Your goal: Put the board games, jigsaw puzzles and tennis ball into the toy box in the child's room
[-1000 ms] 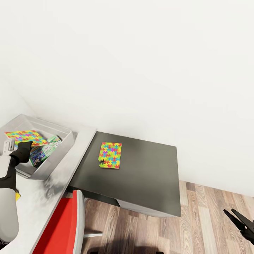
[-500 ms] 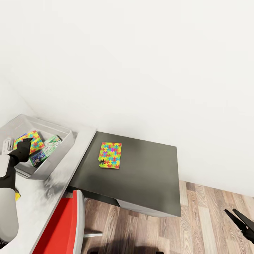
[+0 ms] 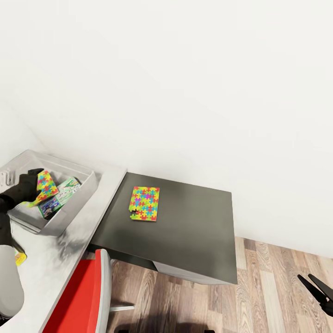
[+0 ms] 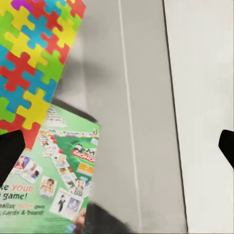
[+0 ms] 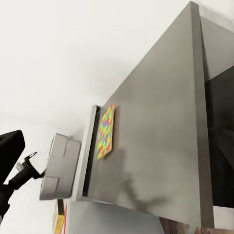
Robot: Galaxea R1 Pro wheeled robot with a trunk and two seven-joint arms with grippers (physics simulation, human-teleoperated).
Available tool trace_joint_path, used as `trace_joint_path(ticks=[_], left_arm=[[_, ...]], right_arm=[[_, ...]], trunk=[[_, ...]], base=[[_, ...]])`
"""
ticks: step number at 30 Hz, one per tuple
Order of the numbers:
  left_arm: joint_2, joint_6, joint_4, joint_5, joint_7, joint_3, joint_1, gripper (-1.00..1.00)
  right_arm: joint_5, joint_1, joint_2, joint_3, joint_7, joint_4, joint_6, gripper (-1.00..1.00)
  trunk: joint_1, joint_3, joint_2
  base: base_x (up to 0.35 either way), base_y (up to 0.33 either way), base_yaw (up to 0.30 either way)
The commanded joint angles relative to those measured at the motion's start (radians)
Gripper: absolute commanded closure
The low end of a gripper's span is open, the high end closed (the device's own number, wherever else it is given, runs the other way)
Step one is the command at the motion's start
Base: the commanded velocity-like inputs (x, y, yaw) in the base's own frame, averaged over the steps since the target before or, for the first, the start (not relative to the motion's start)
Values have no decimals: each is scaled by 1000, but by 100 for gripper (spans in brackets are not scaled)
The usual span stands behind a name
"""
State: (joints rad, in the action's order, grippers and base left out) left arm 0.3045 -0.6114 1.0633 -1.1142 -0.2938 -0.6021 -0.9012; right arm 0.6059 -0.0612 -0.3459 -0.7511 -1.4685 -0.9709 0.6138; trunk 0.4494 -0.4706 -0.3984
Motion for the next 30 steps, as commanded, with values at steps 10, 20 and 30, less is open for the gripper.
trace_joint_path(ticks=[10,20,30], left_arm=[[62,-283,128,-109,-26,-9,2,-100],[242,-436,185,-173,-21,-23,71,-100],[385,-436,339,-572,-19,-19,355,-100]], right_arm=[[2,-1,-1,-1,-3,0,11,-100],[0,-1,2,-2,-3,0,4,-100],[1,-1,4,-2,-3,-1,3,-100]], trunk=[[1,-1,-2],[1,-1,-2],[1,-1,-2]], base=[[0,0,0],[0,0,0],[0,0,0]])
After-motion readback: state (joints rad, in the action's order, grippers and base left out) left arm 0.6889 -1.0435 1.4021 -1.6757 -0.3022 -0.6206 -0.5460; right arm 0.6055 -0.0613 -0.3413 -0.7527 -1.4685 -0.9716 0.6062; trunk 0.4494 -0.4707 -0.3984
